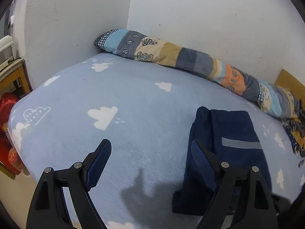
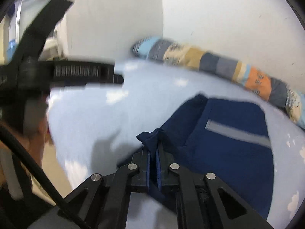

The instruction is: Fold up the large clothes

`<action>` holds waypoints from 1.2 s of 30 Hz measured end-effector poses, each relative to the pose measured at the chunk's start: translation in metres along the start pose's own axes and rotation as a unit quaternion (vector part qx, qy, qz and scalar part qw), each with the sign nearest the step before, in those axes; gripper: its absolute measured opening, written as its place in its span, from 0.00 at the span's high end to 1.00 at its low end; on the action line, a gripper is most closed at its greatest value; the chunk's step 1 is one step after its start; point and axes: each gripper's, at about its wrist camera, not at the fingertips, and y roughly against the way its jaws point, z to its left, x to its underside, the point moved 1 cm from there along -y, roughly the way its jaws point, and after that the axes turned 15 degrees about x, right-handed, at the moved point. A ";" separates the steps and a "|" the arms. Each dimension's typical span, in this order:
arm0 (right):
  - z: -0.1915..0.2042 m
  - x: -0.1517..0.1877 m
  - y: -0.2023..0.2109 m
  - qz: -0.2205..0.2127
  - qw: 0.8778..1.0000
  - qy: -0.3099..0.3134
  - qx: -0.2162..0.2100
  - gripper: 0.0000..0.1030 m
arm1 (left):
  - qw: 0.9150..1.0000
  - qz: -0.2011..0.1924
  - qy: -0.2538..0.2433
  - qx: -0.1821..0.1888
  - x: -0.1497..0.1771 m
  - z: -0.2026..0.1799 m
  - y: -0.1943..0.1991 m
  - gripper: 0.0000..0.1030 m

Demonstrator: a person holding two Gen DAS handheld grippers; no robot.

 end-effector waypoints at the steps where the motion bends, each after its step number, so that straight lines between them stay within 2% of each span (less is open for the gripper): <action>1: 0.006 0.001 -0.006 0.006 1.000 0.003 -0.013 0.94 | 1.000 0.001 0.002 0.000 0.000 0.001 0.000 0.18; 2: 0.014 0.005 -0.016 0.023 0.999 0.014 -0.025 0.93 | 1.000 0.005 0.001 0.001 0.001 0.001 -0.001 0.18; 3: 0.027 0.018 -0.036 0.065 0.997 0.035 -0.036 0.91 | 1.000 0.010 0.001 0.002 0.002 0.001 -0.002 0.18; 4: 0.032 0.027 -0.047 0.098 0.994 0.037 -0.043 0.84 | 1.000 0.017 0.000 0.008 0.004 0.000 -0.005 0.18; 5: 0.031 0.035 -0.051 0.110 0.992 0.027 -0.050 0.82 | 1.000 0.022 -0.001 0.013 0.006 0.000 -0.006 0.18; 9: 0.000 0.031 -0.005 0.067 0.991 -0.024 -0.109 0.78 | 0.997 0.044 -0.004 0.056 0.011 -0.008 -0.014 0.18; 10: -0.013 0.030 0.011 0.050 0.992 -0.031 -0.111 0.72 | 0.996 0.053 -0.008 0.073 0.014 -0.015 -0.017 0.17; 12: -0.038 0.030 0.032 0.037 0.996 -0.024 -0.074 0.69 | 0.993 0.065 -0.020 0.094 0.020 -0.029 -0.022 0.18; 14: -0.060 0.034 0.038 0.043 0.998 -0.016 -0.044 0.69 | 0.988 0.075 -0.042 0.126 0.027 -0.048 -0.027 0.23; 16: -0.089 0.045 0.035 0.060 0.998 -0.019 -0.013 0.69 | 0.981 0.095 -0.072 0.155 0.038 -0.071 -0.035 0.39; 18: -0.116 0.059 0.025 0.084 0.995 -0.054 -0.007 0.70 | 0.974 0.117 -0.100 0.167 0.052 -0.087 -0.045 0.47; 19: -0.128 0.063 0.019 0.093 0.993 -0.071 -0.013 0.76 | 0.970 0.138 -0.123 0.160 0.063 -0.096 -0.055 0.47; 21: -0.144 0.074 0.013 0.105 0.988 -0.109 -0.032 0.77 | 0.966 0.173 -0.148 0.122 0.080 -0.098 -0.072 0.47; 22: -0.147 0.079 0.012 0.112 0.985 -0.122 -0.038 0.78 | 0.964 0.200 -0.150 0.091 0.089 -0.093 -0.085 0.47; 24: -0.152 0.086 0.005 0.124 0.981 -0.142 -0.052 0.79 | 0.962 0.225 -0.135 0.074 0.097 -0.081 -0.101 0.43; 28: -0.158 0.089 -0.003 0.142 0.972 -0.174 -0.074 0.79 | 0.966 0.221 -0.117 0.073 0.094 -0.078 -0.098 0.42; 31: -0.165 0.083 0.006 0.139 0.966 -0.202 -0.085 0.76 | 0.970 0.183 -0.133 0.083 0.081 -0.088 -0.089 0.39; 33: -0.173 0.077 0.022 0.113 0.968 -0.211 -0.078 0.68 | 0.975 0.157 -0.134 0.081 0.074 -0.091 -0.084 0.33; 35: -0.181 0.070 0.030 0.097 0.972 -0.208 -0.046 0.49 | 0.980 0.132 -0.119 0.089 0.067 -0.095 -0.081 0.30; 36: -0.186 0.069 0.031 0.094 0.973 -0.208 -0.027 0.48 | 0.981 0.123 -0.114 0.094 0.066 -0.097 -0.080 0.30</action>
